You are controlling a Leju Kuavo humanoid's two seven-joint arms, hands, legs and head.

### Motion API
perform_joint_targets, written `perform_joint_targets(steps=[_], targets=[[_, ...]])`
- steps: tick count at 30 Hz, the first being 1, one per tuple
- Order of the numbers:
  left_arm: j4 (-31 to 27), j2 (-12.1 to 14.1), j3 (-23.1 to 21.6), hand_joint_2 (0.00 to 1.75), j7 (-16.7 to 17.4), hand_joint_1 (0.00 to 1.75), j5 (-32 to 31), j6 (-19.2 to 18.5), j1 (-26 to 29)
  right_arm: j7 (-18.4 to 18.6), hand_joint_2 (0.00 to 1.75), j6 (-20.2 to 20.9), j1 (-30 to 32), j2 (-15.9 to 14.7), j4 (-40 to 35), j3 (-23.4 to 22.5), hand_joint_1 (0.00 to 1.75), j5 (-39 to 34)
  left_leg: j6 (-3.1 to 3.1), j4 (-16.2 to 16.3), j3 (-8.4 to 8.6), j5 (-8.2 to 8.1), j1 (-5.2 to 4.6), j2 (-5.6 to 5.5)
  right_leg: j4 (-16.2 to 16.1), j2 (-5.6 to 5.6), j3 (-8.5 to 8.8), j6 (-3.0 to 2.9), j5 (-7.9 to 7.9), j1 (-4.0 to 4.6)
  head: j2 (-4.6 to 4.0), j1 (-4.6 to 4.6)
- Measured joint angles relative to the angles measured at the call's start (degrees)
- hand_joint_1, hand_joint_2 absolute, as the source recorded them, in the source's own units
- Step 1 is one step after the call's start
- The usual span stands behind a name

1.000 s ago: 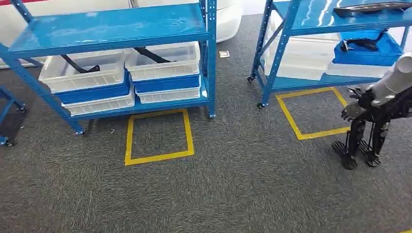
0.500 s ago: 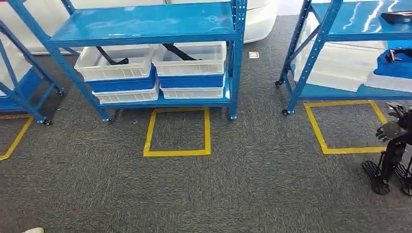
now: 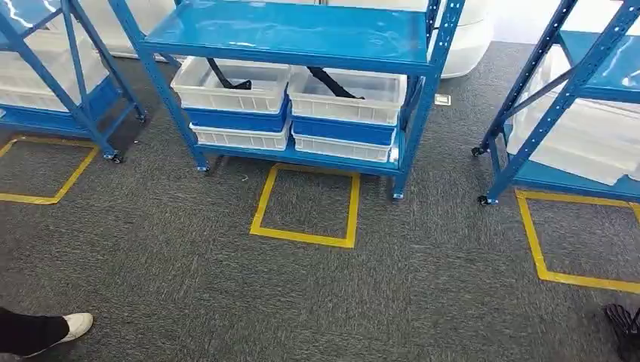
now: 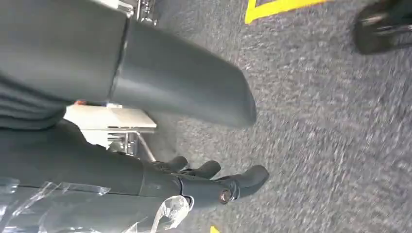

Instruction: Take the parts from the cabinet and place them on the table.

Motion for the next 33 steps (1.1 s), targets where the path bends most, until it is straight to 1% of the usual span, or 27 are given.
perform_joint_targets(steps=[1, 2, 3, 5, 7, 8, 10, 11, 12, 13, 14, 15, 16, 17, 18, 21, 22, 23, 24, 25, 26, 27, 28, 29, 31, 32, 33], targets=[[0.0, 0.0, 0.0, 1.75, 0.4, 0.0, 0.4, -0.2, 0.0, 0.4, 1.75, 0.0, 0.1, 0.0, 0.0, 0.0, 0.0, -0.1, -0.41, 0.4, 0.17, -0.45, 0.17, -0.28, -4.6, 0.14, 1.83, 0.4, 2.35, -0.36, 0.0, 0.0], [0.0, 0.2, 0.0, 1.75, 1.3, 0.0, 0.9, -0.3, -0.1, 0.6, 1.75, 0.2, 0.3, 0.3, 0.0, 0.0, 0.0, -0.2, -1.05, 0.9, -0.24, -1.05, -0.3, -0.52, -5.9, 0.94, 2.3, 0.54, 1.66, -0.26, 0.0, 0.04], [0.0, 0.1, 0.0, 1.75, 1.9, 0.0, 1.1, -0.2, -0.2, 0.6, 1.75, 0.3, 0.2, 0.2, 0.0, 0.0, 0.0, -0.2, -1.24, 1.1, -0.35, -1.35, -0.22, -0.6, -6.1, 1.12, 2.28, -0.81, 1.72, -0.29, 0.0, 0.02], [0.0, 0.1, 0.5, 1.75, 2.3, 0.0, 0.5, 0.7, 0.2, 0.1, 1.75, 1.0, 0.3, 0.2, 0.0, 0.0, 0.0, -0.1, -1.35, 0.7, -0.17, -1.29, -0.16, -0.61, -6.0, 1.02, 2.28, -1.59, 1.52, 0.09, 0.0, 0.0], [0.0, 0.1, 1.8, 1.75, 2.3, 0.0, -0.9, 0.5, 0.8, -0.8, 1.75, 1.8, 0.6, 0.2, 0.0, -0.3, 0.0, 0.5, -1.75, 1.6, -0.14, -1.92, 0.17, -0.28, -6.2, 0.68, 2.5, -2.46, 1.62, -0.17, 0.0, 0.02], [0.0, 0.1, 2.4, 1.75, 2.1, 0.0, -1.5, 0.2, 1.1, -1.1, 1.75, 2.0, 0.8, 0.2, 0.0, -0.5, 0.0, 0.7, -2.15, 4.2, -1.23, -3.52, 0.13, 0.37, -6.2, 0.56, 2.65, -2.8, 1.52, -0.18, 0.0, -0.15], [0.0, 0.1, 3.6, 1.75, 1.6, 0.0, -3.2, -0.8, 1.7, -2.2, 1.75, 2.8, 1.1, 0.2, -0.1, -1.0, 0.0, 1.6, -2.67, 12.7, -5.58, -7.55, 0.32, 0.71, -6.2, 0.22, 2.69, -3.1, 1.33, -0.03, 0.0, -0.18], [0.0, 0.1, 4.8, 1.75, 1.2, 0.0, -4.0, -1.4, 2.4, -2.8, 1.75, 3.3, 1.2, 0.2, -0.2, -1.3, 0.0, 2.0, -2.73, 18.4, -8.62, -9.6, 0.33, 0.77, -6.2, 0.02, 2.73, -3.24, 1.17, 0.06, 0.0, -0.17], [0.0, 0.1, 5.7, 1.75, 0.6, 0.0, -5.0, -2.0, 2.5, -3.5, 1.75, 3.8, 1.3, 0.2, -0.5, -1.7, 0.0, 2.5, -2.68, 21.1, -10.09, -10.06, 0.25, 0.77, -6.2, -0.21, 2.85, -3.37, 1.06, 0.15, 0.0, -0.18], [0.0, 0.1, 6.5, 1.75, 0.5, 0.0, -5.8, -2.5, 2.6, -3.9, 1.75, 4.1, 1.3, 0.2, -0.7, -1.9, 0.0, 2.9, -2.52, 20.7, -10.04, -9.09, 0.18, 0.8, -6.2, -0.42, 3.07, -3.42, 0.91, 0.26, 0.0, -0.2], [0.0, 0.2, 7.5, 1.75, 0.5, 0.0, -6.7, -3.1, 2.9, -4.5, 1.75, 4.4, 1.1, 0.2, -1.1, -2.2, 0.0, 3.3, -2.11, 17.4, -8.52, -6.79, 0.08, 0.86, -6.2, -0.45, 3.36, -3.43, 0.74, 0.4, 0.0, -0.17], [0.0, 0.2, 8.3, 1.75, 0.2, 0.0, -7.4, -3.4, 3.5, -5.0, 1.75, 4.8, 1.0, 0.2, -1.5, -2.6, 0.0, 3.6, -1.54, 12.4, -6.0, -4.08, -0.13, 0.89, -6.3, -0.43, 3.69, -3.47, 0.59, 0.54, 0.0, -0.17], [0.0, 0.2, 9.5, 1.75, -0.1, 0.0, -8.3, -4.0, 4.1, -5.5, 1.75, 5.1, 0.8, 0.2, -2.2, -3.0, 0.0, 4.0, -0.69, 6.3, -3.09, -1.34, -0.54, 1.17, -6.3, -0.4, 4.06, -3.46, 0.43, 0.64, 0.0, -0.18], [0.1, 0.4, 10.6, 1.75, -0.2, 0.0, -9.2, -4.4, 4.6, -6.0, 1.75, 5.6, 0.9, 0.3, -2.7, -3.4, 0.0, 4.4, 0.36, 1.9, -1.25, -0.56, -1.15, 1.87, -6.4, -0.41, 4.08, -3.4, 0.33, 0.55, 0.0, -0.17], [0.1, 0.5, 11.9, 1.75, -0.6, 0.0, -10.0, -4.9, 4.8, -6.6, 1.75, 6.0, 0.8, 0.3, -3.1, -3.8, 0.0, 4.8, 0.55, 1.7, -1.15, -1.09, -1.3, 2.21, -6.4, -0.56, 4.14, -2.88, 0.11, 0.77, 0.0, -0.15], [0.1, 0.6, 15.9, 1.75, -1.7, 0.0, -12.9, -7.0, 6.2, -8.3, 1.75, 7.3, 1.1, 0.2, -4.2, -5.4, 0.0, 6.1, 0.52, 1.1, -0.86, -0.97, -1.7, 1.99, -6.8, -0.79, 4.53, -2.2, -0.12, 0.43, 0.0, -0.18], [0.0, 0.6, 17.3, 1.75, -2.0, 0.0, -13.8, -7.5, 6.3, -8.8, 1.75, 7.6, 1.3, 0.1, -4.6, -5.9, 0.0, 6.6, 0.38, 0.0, -0.03, -0.44, -1.24, 1.94, -6.8, -0.75, 4.92, -1.81, -0.3, 0.84, 0.0, -0.13], [0.0, 0.4, 18.7, 1.75, -2.2, 0.0, -14.9, -8.1, 6.5, -9.4, 1.75, 8.0, 1.8, -0.1, -4.8, -6.5, 0.0, 7.0, 0.44, -0.5, 0.58, -0.22, -0.89, 1.87, -5.3, -0.38, 4.58, -1.59, -1.29, 0.62, 0.0, -0.07], [-0.1, 0.4, 19.8, 1.75, -2.5, 0.0, -15.9, -8.7, 6.7, -9.9, 1.75, 8.4, 2.5, -0.1, -4.8, -7.0, 0.0, 7.4, 0.64, -0.6, 0.7, -0.26, -0.71, 1.96, -1.7, -0.18, 2.95, -1.47, -3.54, 0.75, 0.0, 0.0], [-0.3, 0.3, 21.4, 1.75, -2.7, 0.0, -16.9, -9.4, 6.9, -10.6, 1.75, 8.9, 3.5, -0.2, -4.9, -7.7, 0.0, 7.8, 0.8, -0.6, 0.78, -0.36, -0.65, 1.94, 3.0, -0.03, 0.59, -1.23, -5.93, 0.71, 0.0, 0.07], [-0.6, 0.2, 22.7, 1.75, -3.0, 0.0, -17.9, -10.0, 7.0, -11.0, 1.75, 9.2, 4.3, -0.2, -4.9, -8.3, 0.0, 8.3, 0.92, -0.6, 0.81, -0.45, -0.65, 1.92, 7.5, -0.02, -1.73, -1.08, -7.66, 0.63, 0.0, 0.04], [-1.0, 0.2, 24.4, 1.75, -3.3, 0.0, -18.9, -10.6, 7.0, -11.5, 1.75, 9.7, 5.3, -0.2, -4.9, -8.9, 0.0, 8.6, 0.97, -0.6, 0.83, -0.54, -0.65, 1.82, 10.7, -0.03, -3.67, -0.9, -8.37, 0.57, 0.0, 0.07], [-1.4, 0.2, 25.5, 1.75, -3.5, 0.0, -19.6, -11.0, 7.1, -11.9, 1.75, 10.0, 6.3, -0.3, -4.9, -9.4, 0.0, 9.0, 0.94, -0.6, 0.96, -0.65, -0.58, 1.68, 11.2, -0.04, -4.31, -0.77, -7.65, 0.48, 0.0, 0.07], [-2.1, 0.1, 26.9, 1.75, -3.7, 0.0, -20.4, -11.6, 7.1, -12.4, 1.75, 10.3, 7.3, -0.4, -4.8, -10.0, 0.0, 9.3, 0.8, -0.5, 1.17, -0.84, -0.49, 1.53, 8.9, -0.04, -3.56, -0.58, -5.59, 0.38, 0.0, 0.04], [-3.4, 0.0, 29.1, 1.75, -4.2, 0.0, -21.6, -12.4, 6.9, -13.0, 1.75, 10.9, 8.8, -0.8, -4.5, -11.0, 0.0, 9.8, 0.28, -0.4, 1.81, -1.38, -0.15, 1.28, -0.8, -0.04, 0.62, -0.24, 0.0, 0.07, 0.0, 0.04], [-4.0, 0.0, 30.2, 1.75, -4.4, 0.0, -22.2, -12.7, 6.6, -13.3, 1.75, 11.1, 9.8, -0.8, -4.2, -11.4, 0.0, 10.2, -0.27, 0.0, 1.76, -1.83, -0.3, 1.23, -5.5, 0.01, 2.57, 0.05, 1.87, -0.23, 0.0, 0.06], [-4.5, 0.0, 31.4, 1.75, -4.7, 0.0, -23.0, -13.2, 6.4, -13.8, 1.75, 11.5, 10.6, -0.8, -4.1, -11.8, 0.0, 10.4, -0.68, 0.6, 1.59, -2.5, -0.64, 1.2, -6.4, 0.38, 2.84, -0.4, 1.46, -0.07, 0.0, 0.07]])
